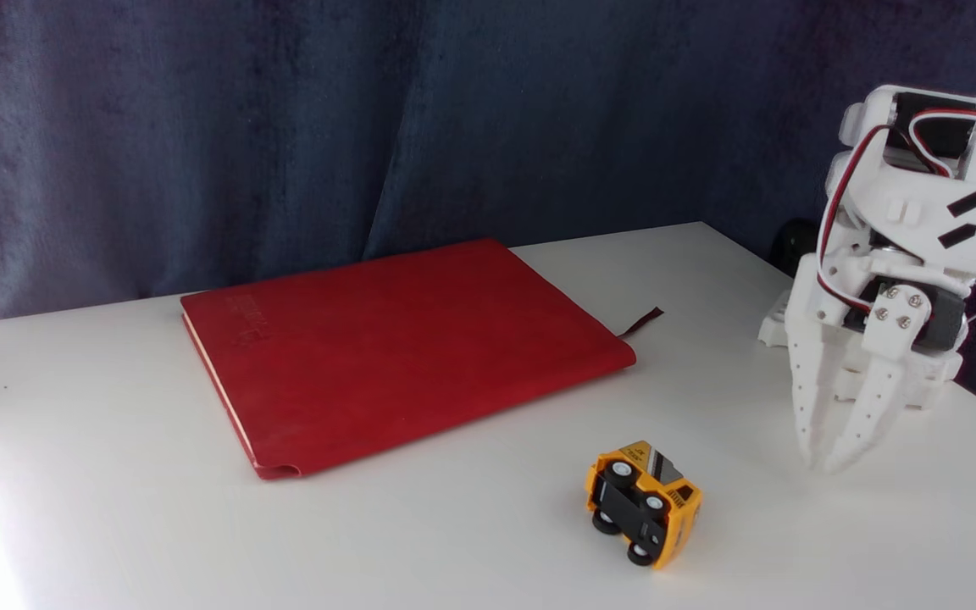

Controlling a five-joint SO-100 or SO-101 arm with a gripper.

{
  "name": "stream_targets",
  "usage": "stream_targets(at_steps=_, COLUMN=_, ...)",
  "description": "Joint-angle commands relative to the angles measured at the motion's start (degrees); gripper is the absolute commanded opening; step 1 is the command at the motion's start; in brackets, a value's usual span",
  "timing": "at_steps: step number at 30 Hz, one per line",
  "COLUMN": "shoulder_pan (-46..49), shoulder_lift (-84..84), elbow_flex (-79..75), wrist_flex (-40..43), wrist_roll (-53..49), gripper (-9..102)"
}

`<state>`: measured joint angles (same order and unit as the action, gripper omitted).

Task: Grasp a toy truck onto the red notebook.

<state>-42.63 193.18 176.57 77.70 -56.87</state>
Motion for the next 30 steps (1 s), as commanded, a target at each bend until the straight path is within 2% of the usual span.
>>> stream_targets(at_steps=1, shoulder_pan=-0.26, shoulder_lift=0.7, elbow_flex=0.7, wrist_flex=2.55, wrist_roll=-0.09, gripper=1)
stream_targets(at_steps=6, shoulder_pan=-0.26, shoulder_lift=0.7, elbow_flex=0.7, wrist_flex=2.55, wrist_roll=-0.09, gripper=1)
stream_targets(at_steps=9, shoulder_pan=-0.26, shoulder_lift=0.7, elbow_flex=0.7, wrist_flex=2.46, wrist_roll=-0.62, gripper=14)
stream_targets(at_steps=10, shoulder_pan=-0.44, shoulder_lift=0.7, elbow_flex=0.88, wrist_flex=1.67, wrist_roll=-0.79, gripper=13)
stream_targets(at_steps=13, shoulder_pan=4.75, shoulder_lift=0.79, elbow_flex=0.53, wrist_flex=-2.64, wrist_roll=1.58, gripper=5)
stream_targets(at_steps=14, shoulder_pan=6.59, shoulder_lift=0.79, elbow_flex=-0.26, wrist_flex=-3.08, wrist_roll=2.9, gripper=5)
stream_targets(at_steps=16, shoulder_pan=8.88, shoulder_lift=0.79, elbow_flex=-2.37, wrist_flex=-2.99, wrist_roll=7.82, gripper=13)
stream_targets(at_steps=18, shoulder_pan=13.54, shoulder_lift=0.62, elbow_flex=-6.68, wrist_flex=-2.9, wrist_roll=14.77, gripper=15)
stream_targets(at_steps=24, shoulder_pan=21.01, shoulder_lift=-3.52, elbow_flex=-23.73, wrist_flex=0.97, wrist_roll=16.61, gripper=18)
stream_targets(at_steps=30, shoulder_pan=21.97, shoulder_lift=-19.86, elbow_flex=-43.24, wrist_flex=2.81, wrist_roll=24.87, gripper=20)
